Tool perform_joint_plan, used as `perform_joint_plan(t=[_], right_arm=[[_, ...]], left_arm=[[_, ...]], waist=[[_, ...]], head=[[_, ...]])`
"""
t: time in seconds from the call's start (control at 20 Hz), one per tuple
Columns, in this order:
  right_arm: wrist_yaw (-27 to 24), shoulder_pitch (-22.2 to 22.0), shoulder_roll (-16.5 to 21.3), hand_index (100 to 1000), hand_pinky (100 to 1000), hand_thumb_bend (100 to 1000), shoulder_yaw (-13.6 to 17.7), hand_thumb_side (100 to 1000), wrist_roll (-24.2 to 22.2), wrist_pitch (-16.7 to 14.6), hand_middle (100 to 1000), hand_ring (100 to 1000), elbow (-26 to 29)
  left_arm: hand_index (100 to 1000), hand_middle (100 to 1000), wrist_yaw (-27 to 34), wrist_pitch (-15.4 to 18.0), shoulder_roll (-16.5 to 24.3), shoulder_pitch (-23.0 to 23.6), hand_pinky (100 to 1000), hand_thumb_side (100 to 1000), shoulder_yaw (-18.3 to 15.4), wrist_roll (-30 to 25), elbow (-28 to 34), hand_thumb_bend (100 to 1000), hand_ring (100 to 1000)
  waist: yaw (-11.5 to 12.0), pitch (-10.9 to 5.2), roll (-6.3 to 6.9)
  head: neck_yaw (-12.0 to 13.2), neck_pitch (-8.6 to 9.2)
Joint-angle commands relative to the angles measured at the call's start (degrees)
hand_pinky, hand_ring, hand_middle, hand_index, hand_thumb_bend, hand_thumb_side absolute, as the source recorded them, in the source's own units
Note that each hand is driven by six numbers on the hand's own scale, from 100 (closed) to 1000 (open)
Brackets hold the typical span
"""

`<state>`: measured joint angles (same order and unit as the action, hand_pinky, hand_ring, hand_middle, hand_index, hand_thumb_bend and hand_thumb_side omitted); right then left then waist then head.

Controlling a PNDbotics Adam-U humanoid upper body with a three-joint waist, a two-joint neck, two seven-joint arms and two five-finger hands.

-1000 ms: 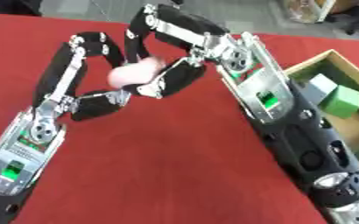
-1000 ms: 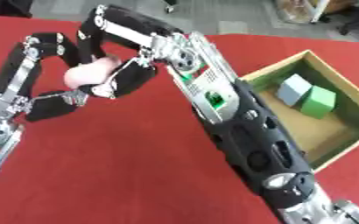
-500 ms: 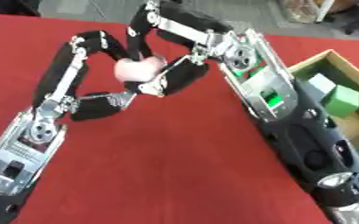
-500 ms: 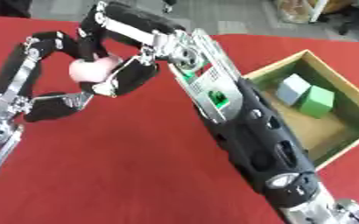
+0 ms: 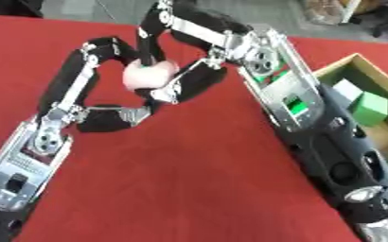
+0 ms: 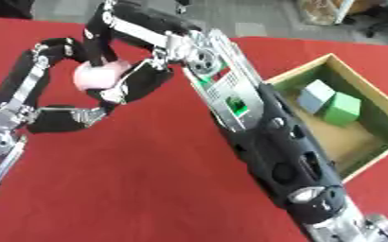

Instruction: Pick up the objects with one hand, pass them to the other hand, and then place them into the box on the other side of the table.

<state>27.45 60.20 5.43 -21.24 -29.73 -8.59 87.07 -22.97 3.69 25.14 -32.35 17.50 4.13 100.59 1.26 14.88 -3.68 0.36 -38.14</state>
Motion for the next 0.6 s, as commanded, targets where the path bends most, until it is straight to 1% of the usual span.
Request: perform_joint_plan(t=[0.05, 0.1, 0.15, 0.25, 0.6], right_arm=[[0.1, 1.4, 1.5, 445, 733, 369, 0.6, 100, 0.4, -0.2, 303, 642, 2.0], [0.1, 1.5, 1.9, 453, 733, 369, 0.7, 100, 0.5, -0.2, 303, 642, 2.3], [0.0, 1.5, 2.2, 457, 733, 369, 0.8, 100, 0.6, -0.1, 304, 641, 2.6], [-0.3, 1.4, 2.9, 456, 732, 370, 1.1, 100, 0.8, -0.1, 304, 641, 3.3], [-1.3, 0.9, 5.3, 455, 731, 368, 2.2, 100, 1.9, 0.6, 305, 640, 6.3]], left_arm=[[683, 616, -0.2, -0.1, 0.7, -0.6, 757, 268, -0.5, -0.4, 0.3, 539, 609], [684, 618, -0.3, -0.2, 0.8, -0.4, 758, 273, -0.6, -0.4, 0.3, 546, 610], [691, 627, -0.5, -0.4, 0.9, -0.3, 761, 304, -0.7, -0.3, 0.2, 580, 616], [699, 635, -0.9, -0.7, 1.0, -0.1, 764, 338, -0.8, -0.4, 0.1, 614, 622], [714, 652, -1.6, -1.5, 1.3, 0.7, 768, 371, -1.0, -1.0, -0.6, 625, 636]], waist=[[-0.1, -1.24, 0.12], [-0.1, -1.25, 0.13], [-0.2, -1.25, 0.15], [-0.3, -1.27, 0.17], [-0.7, -1.24, 0.33]], head=[[-0.2, 0.16], [-0.1, 0.15], [-0.1, 0.17], [-0.1, 0.12], [-0.1, -0.07]])
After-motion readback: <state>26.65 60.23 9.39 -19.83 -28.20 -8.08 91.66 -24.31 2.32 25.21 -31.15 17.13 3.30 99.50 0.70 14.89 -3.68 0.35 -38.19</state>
